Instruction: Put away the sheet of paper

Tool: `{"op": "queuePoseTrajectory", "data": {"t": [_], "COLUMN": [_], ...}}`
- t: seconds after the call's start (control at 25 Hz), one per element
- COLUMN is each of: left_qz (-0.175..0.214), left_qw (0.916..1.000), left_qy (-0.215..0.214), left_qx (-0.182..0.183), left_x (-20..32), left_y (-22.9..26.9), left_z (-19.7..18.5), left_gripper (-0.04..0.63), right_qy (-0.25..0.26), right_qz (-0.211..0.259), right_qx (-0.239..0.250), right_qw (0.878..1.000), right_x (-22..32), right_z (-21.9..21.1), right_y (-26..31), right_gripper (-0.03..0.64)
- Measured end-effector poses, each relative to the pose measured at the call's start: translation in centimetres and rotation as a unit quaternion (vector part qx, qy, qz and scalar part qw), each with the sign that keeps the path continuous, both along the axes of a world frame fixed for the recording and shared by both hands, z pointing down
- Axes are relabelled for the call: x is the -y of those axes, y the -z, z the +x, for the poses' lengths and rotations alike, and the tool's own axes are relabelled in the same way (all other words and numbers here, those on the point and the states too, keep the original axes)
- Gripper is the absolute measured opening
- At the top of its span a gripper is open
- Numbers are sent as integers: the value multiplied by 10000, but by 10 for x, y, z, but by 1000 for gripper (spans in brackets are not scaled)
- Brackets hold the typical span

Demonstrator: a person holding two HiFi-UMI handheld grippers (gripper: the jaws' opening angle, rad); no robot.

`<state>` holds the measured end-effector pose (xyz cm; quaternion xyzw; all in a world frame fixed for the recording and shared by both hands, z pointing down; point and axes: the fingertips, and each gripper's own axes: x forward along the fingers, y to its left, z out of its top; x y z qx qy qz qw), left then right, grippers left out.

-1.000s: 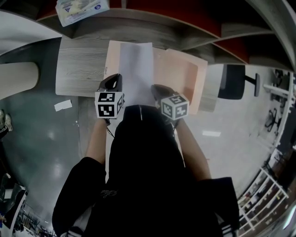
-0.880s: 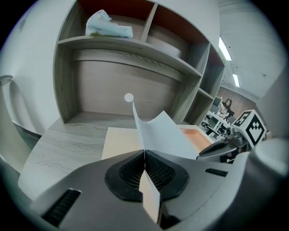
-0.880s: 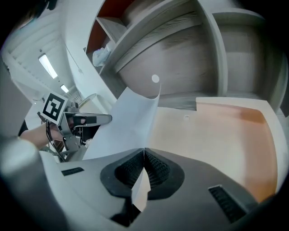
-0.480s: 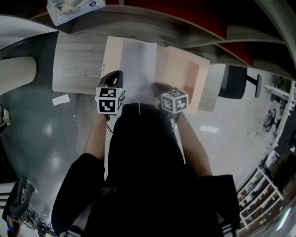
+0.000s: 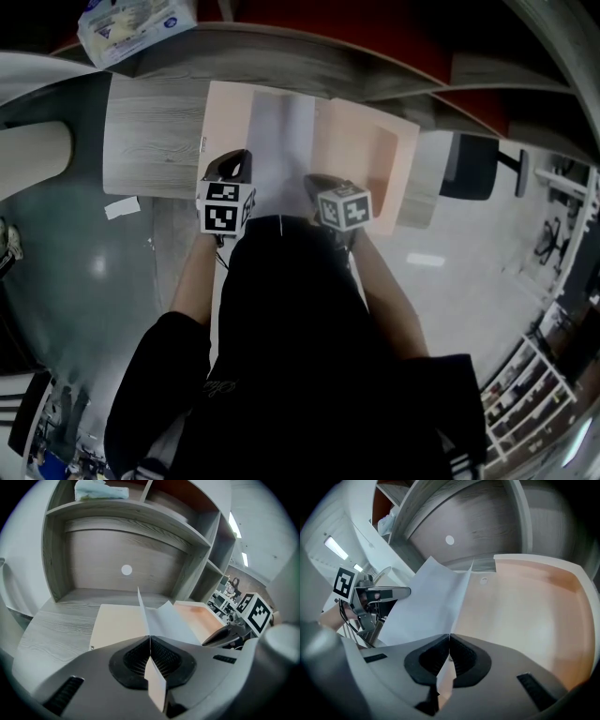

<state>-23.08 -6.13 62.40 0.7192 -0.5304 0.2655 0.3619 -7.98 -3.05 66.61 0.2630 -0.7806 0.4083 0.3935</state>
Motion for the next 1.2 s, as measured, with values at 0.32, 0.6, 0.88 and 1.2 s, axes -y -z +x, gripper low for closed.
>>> {"op": "queuePoseTrajectory", "data": {"t": [0.32,0.6,0.88,1.2], "left_qz": [-172,-236,-325,-386], "left_qw": [9998,9995,9992,9988], "left_qy": [-92,-183,-223,-292], "left_qx": [75,66,91,115], "left_x": [0,1,2,5], "left_y": [-6,-11,-15,-18], "left_z": [4,9,18,22], "left_gripper": [46,46,46,46], "right_qy": [-71,-188,-269,-415], "right_qz": [-210,-333,-356,-356], "right_qx": [-146,-236,-269,-249], "right_qw": [9996,9990,9986,9982], "right_x": [-2,-3,1,4], "right_z": [8,19,26,32], "right_y": [-8,-14,-17,-19], "right_gripper": [18,18,18,18]}}
